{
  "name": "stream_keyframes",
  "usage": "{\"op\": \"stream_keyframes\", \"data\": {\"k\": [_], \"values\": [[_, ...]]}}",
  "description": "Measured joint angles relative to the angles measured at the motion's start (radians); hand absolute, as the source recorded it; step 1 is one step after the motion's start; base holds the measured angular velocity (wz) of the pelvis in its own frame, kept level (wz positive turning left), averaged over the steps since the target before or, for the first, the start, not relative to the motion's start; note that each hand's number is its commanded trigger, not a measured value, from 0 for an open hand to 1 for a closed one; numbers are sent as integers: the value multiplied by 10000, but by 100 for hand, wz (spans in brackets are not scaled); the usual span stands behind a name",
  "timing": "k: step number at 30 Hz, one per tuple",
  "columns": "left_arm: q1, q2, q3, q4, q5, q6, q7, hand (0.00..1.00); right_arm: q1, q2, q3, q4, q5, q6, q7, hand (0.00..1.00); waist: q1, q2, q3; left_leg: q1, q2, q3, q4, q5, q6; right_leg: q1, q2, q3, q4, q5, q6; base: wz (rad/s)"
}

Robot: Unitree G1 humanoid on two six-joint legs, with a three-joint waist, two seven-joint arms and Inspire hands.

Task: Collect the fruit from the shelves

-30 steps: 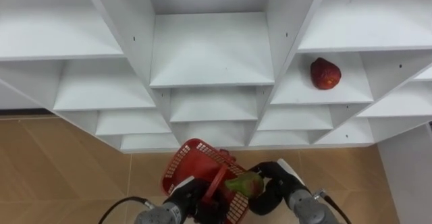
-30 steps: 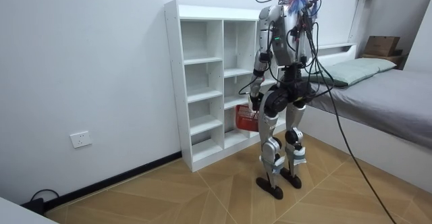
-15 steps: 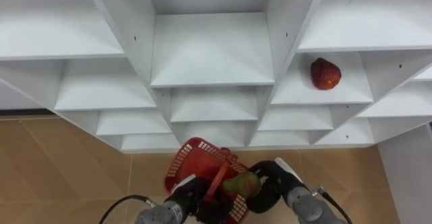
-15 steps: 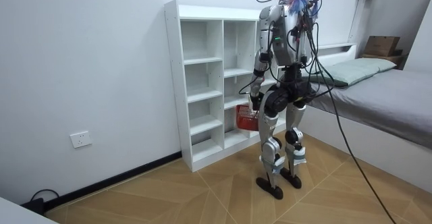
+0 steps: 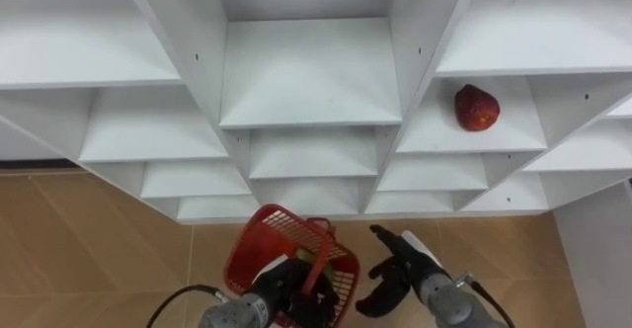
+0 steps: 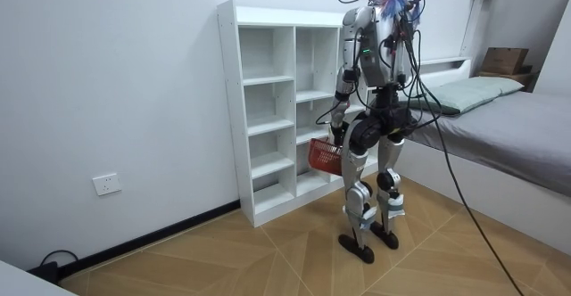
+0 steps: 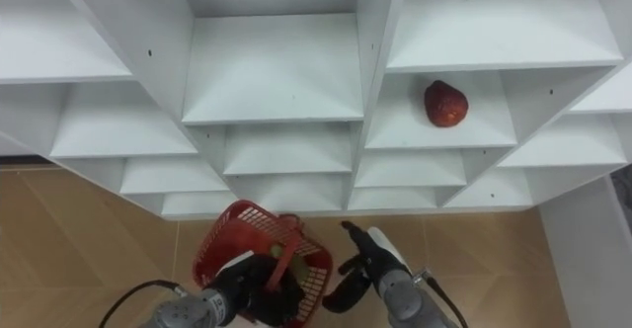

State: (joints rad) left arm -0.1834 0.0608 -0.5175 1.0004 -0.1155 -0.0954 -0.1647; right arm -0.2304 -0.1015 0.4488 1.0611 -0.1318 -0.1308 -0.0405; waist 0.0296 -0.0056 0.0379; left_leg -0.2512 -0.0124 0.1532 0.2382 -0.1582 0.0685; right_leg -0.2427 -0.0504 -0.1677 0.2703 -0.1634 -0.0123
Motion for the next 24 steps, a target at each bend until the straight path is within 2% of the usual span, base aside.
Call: {"op": "stream_keyframes", "data": {"k": [8, 10, 18, 19, 20, 22, 24], "values": [[3, 1, 18, 4, -1, 0, 0, 100, 1, -3, -5, 185, 100, -1, -8, 0, 7, -1, -1, 18, 0, 0, -1, 0, 0, 19, 5, 0, -1, 0, 0, 0], [16, 75, 44, 5, -10, 0, 0, 100, 35, -3, -17, 187, 158, -3, -7, 0, 4, 2, -3, 98, -1, -10, -3, 0, 0, 128, 4, 0, -53, 0, 0, 0], [64, 154, 348, -6, -504, -51, 1, 100, 714, -161, -74, -734, 777, -31, 2, 0, -32, -38, -34, 697, -7, 0, -151, -10, -15, 689, 18, 16, -165, -2, 4, 0], [116, 213, 387, -7, -500, -99, 3, 100, 888, -198, -124, -972, 918, -40, 5, 0, -33, -61, -93, 750, -10, 19, -174, -10, -15, 725, 19, 18, -169, -4, 7, -5], [166, 215, 458, -8, -499, -142, 5, 100, 948, -203, -137, -1031, 956, -69, 5, 0, -39, -75, -96, 803, -9, 33, -177, -10, -15, 778, 21, 22, -184, -4, 7, 0], [388, 295, 525, -88, -505, -177, 13, 100, 1246, -224, -225, -1283, 975, -96, 10, 0, -120, -133, -219, 916, -9, 30, -186, -12, -18, 961, 31, 1, -323, -4, 8, 2], [741, 369, 827, -356, -701, -177, 13, 100, 1713, -284, -423, -1930, 1054, -110, 86, 0, -244, -204, -273, 1151, -7, -25, -197, -32, -46, 1255, 43, -19, -423, -5, 8, 5]]}}
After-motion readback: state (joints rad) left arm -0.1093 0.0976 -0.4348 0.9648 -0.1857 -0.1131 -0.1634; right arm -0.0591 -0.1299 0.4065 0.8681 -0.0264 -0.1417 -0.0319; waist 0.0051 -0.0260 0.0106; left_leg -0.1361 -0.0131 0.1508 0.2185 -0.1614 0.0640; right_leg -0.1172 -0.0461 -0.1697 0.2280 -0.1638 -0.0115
